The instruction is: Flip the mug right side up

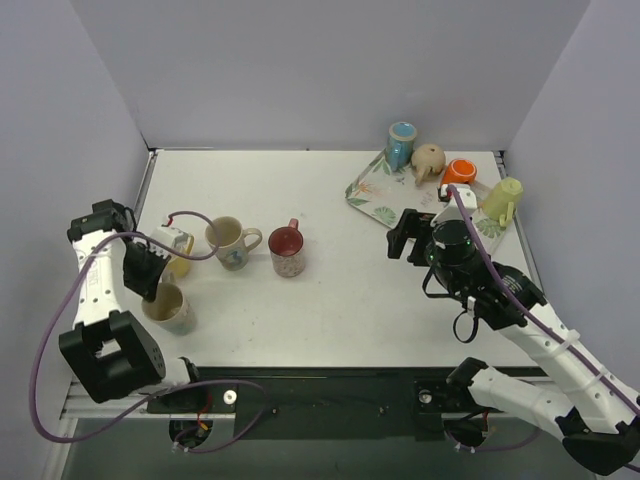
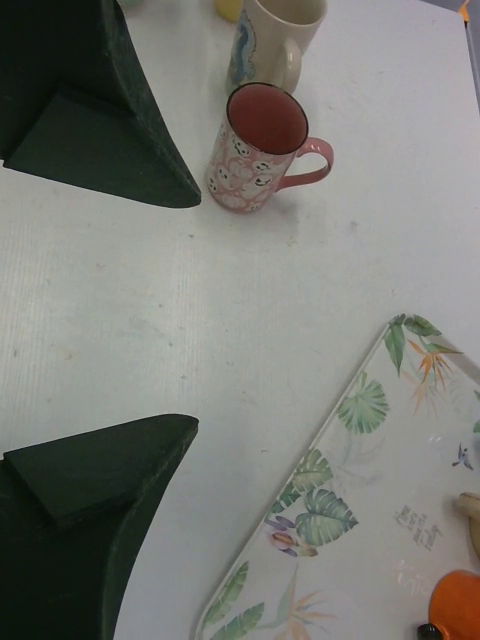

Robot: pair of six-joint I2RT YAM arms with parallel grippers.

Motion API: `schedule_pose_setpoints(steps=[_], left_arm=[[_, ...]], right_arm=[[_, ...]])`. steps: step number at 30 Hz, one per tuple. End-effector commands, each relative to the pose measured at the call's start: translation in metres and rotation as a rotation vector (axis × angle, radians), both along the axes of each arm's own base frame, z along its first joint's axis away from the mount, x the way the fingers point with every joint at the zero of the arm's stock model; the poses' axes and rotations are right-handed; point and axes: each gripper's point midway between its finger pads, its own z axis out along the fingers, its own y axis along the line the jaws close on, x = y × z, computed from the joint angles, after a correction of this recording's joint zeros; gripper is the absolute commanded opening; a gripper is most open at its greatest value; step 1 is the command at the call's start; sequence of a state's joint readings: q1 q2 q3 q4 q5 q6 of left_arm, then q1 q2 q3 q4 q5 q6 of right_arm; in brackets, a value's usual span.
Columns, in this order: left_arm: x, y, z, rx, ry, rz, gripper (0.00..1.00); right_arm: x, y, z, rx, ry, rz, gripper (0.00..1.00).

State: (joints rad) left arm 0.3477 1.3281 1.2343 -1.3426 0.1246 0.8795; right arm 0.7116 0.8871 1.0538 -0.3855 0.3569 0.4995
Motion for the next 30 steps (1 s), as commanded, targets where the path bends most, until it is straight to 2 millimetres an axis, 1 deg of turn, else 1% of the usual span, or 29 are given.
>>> schedule_pose_setpoints(steps=[1, 5, 9, 11, 12, 13, 14, 15, 16, 17, 18, 19, 20, 21, 22, 23, 24, 25, 26, 27, 28, 29, 30], left_arm=[[-0.017, 0.003, -0.009, -0.083, 0.116, 0.002, 0.0], [-0.015, 0.008, -0.026, -0.096, 0.162, 0.005, 0.0], [-0.01, 0.013, -0.042, -0.095, 0.173, 0.023, 0.0], [-0.005, 0.017, -0.048, -0.091, 0.16, 0.04, 0.0], [-0.002, 0.02, -0.048, -0.086, 0.145, 0.049, 0.0], [-0.001, 0.021, -0.05, -0.089, 0.141, 0.057, 0.0], [0.002, 0.023, -0.049, -0.084, 0.129, 0.069, 0.0], [0.003, 0.024, -0.048, -0.08, 0.121, 0.072, 0.0], [0.005, 0.026, -0.047, -0.076, 0.11, 0.082, 0.0], [0.008, 0.028, -0.044, -0.07, 0.091, 0.085, 0.0], [0.009, 0.03, -0.042, -0.064, 0.086, 0.091, 0.0], [0.01, 0.031, -0.041, -0.062, 0.081, 0.091, 0.0], [0.011, 0.032, -0.041, -0.064, 0.078, 0.089, 0.0], [0.01, 0.031, -0.042, -0.07, 0.081, 0.085, 0.02], [0.009, 0.028, -0.045, -0.084, 0.087, 0.067, 0.04], [0.008, 0.026, -0.047, -0.095, 0.092, 0.056, 0.14], [0.006, 0.024, -0.05, -0.106, 0.1, 0.046, 0.21], [0.003, 0.023, -0.05, -0.109, 0.107, 0.049, 0.39], [0.001, 0.023, -0.05, -0.111, 0.111, 0.051, 0.44], [0.001, 0.025, -0.046, -0.106, 0.094, 0.058, 0.51], [0.003, 0.026, -0.043, -0.106, 0.079, 0.056, 0.53], [0.004, 0.027, -0.036, -0.095, 0.05, 0.062, 0.55], [0.008, 0.027, -0.028, -0.093, 0.02, 0.06, 0.57]], right_arm=[[0.005, -0.005, -0.006, -0.052, 0.006, 0.016, 0.79], [0.009, -0.011, -0.01, -0.067, 0.013, -0.001, 0.79], [0.018, -0.022, -0.022, -0.052, 0.052, -0.04, 0.81], [0.026, -0.035, -0.031, -0.035, 0.083, -0.087, 0.81], [0.029, -0.036, -0.032, -0.026, 0.084, -0.093, 0.81], [0.033, -0.047, -0.035, -0.027, 0.091, -0.131, 0.81], [0.036, -0.052, -0.037, -0.028, 0.093, -0.149, 0.81], [0.042, -0.067, -0.039, -0.03, 0.098, -0.199, 0.81], [0.047, -0.075, -0.039, -0.036, 0.091, -0.225, 0.81], [0.054, -0.09, -0.042, -0.043, 0.099, -0.281, 0.81], [0.06, -0.102, -0.041, -0.057, 0.086, -0.321, 0.78], [0.067, -0.114, -0.048, -0.077, 0.094, -0.365, 0.76], [0.076, -0.125, -0.048, -0.122, 0.068, -0.386, 0.68], [0.092, -0.136, -0.049, -0.166, 0.036, -0.407, 0.63], [0.1, -0.142, -0.053, -0.187, 0.026, -0.418, 0.56], [0.119, -0.149, -0.058, -0.225, 0.007, -0.413, 0.56], [0.13, -0.15, -0.063, -0.229, 0.016, -0.378, 0.56], [0.145, -0.152, -0.078, -0.256, 0.04, -0.348, 0.6], [0.16, -0.152, -0.076, -0.244, 0.041, -0.303, 0.61], [0.17, -0.154, -0.094, -0.268, 0.099, -0.274, 0.64], [0.185, -0.165, -0.102, -0.277, 0.131, -0.282, 0.64], [0.192, -0.17, -0.109, -0.298, 0.155, -0.272, 0.64], [0.204, -0.186, -0.115, -0.297, 0.172, -0.299, 0.64]])
